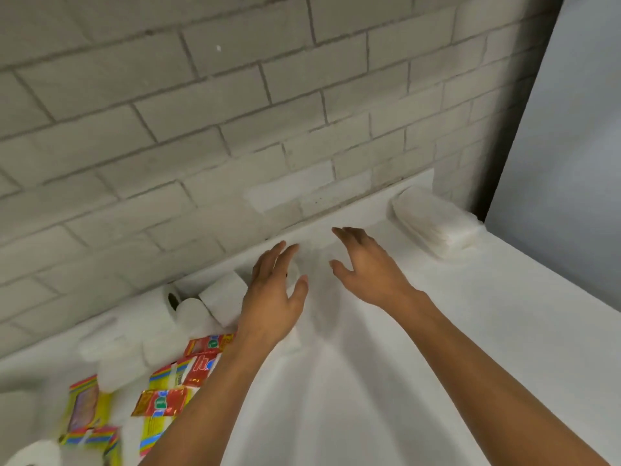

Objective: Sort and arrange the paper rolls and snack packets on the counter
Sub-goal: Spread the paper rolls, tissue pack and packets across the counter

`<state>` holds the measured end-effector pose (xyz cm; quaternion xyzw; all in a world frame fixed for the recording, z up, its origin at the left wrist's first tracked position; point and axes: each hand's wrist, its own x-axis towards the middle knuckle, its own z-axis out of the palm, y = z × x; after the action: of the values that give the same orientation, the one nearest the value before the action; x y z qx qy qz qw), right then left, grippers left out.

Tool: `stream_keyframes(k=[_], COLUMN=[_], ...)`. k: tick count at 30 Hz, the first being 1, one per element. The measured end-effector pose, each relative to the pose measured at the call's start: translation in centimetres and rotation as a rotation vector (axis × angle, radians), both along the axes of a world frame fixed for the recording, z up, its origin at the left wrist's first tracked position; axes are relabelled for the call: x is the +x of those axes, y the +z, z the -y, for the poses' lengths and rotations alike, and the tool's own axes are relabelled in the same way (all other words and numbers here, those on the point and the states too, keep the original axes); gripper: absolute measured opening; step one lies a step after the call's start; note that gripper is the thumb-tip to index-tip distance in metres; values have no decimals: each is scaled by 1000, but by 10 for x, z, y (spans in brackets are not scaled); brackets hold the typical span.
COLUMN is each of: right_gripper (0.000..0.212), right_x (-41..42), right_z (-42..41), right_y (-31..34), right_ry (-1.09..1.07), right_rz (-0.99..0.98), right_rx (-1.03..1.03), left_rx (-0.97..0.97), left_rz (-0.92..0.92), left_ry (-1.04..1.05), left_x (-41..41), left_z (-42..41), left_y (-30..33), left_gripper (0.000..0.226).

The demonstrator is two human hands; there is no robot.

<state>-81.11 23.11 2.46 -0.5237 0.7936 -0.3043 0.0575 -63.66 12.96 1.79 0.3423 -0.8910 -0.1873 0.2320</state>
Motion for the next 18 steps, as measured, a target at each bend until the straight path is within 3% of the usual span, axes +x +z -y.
stream_keyframes(k=[9, 18], right_gripper=[61, 58], right_x=[131, 250], right_z=[17, 64], right_y=[39, 43], right_ry=[167, 306], right_rz=[34, 69], right_rx=[-56, -61], left_rx=[-145, -131], left_rz=[-160, -129], left_ry=[199, 575], left_x=[154, 334], left_z=[14, 70], left_y=[39, 47], left_gripper=[49, 46])
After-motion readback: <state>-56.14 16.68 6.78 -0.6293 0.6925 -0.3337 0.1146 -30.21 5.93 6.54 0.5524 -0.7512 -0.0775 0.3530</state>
